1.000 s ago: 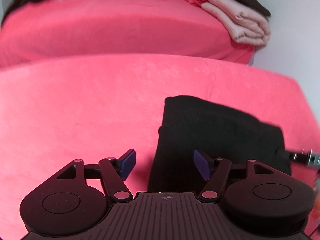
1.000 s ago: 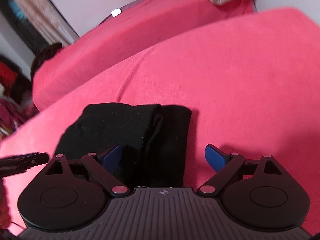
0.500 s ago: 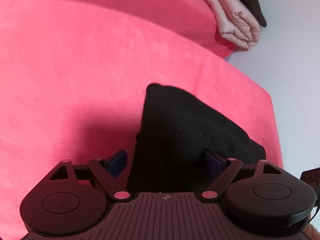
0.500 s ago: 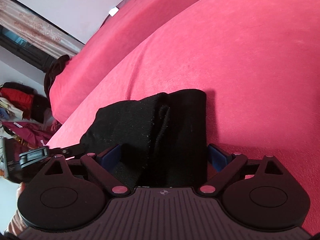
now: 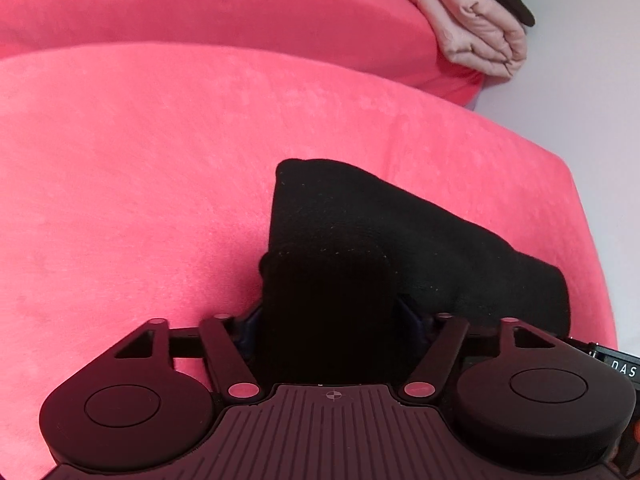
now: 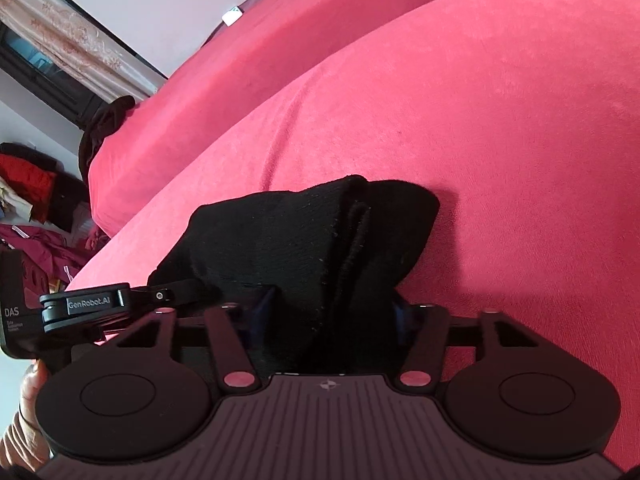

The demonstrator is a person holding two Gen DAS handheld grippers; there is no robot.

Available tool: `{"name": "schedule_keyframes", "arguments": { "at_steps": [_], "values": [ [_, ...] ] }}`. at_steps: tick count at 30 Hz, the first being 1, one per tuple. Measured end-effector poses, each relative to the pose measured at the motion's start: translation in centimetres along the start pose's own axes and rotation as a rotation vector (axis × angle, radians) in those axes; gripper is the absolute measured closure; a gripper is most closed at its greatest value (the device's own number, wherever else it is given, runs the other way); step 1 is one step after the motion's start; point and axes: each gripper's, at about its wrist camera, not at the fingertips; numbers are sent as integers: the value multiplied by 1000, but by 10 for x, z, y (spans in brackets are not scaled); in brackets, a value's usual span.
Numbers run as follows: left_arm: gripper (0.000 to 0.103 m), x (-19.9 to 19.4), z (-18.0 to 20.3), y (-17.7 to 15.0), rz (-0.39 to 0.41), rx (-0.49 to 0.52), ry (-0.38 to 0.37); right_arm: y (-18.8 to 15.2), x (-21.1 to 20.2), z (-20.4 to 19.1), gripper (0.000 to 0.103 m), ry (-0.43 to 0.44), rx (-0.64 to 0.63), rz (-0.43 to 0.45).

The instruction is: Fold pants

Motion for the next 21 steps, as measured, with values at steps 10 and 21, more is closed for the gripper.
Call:
{"name": "schedule_keyframes", "arguments": {
  "at_steps": [10, 21],
  "values": [
    [0, -76, -18, -32, 105, -72, 231, -9, 3, -69, 52, 84, -216, -49],
    [0, -195, -77, -130, 218, -406, 580, -35, 49, -169, 52, 432, -442, -313]
  ]
}}
Point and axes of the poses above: each gripper's, at about its wrist camera, not at the fingertips, and x roughly the way its jaws point, z to its right, y to its top, and after that the axes turned 14 degrees about y, right-handed
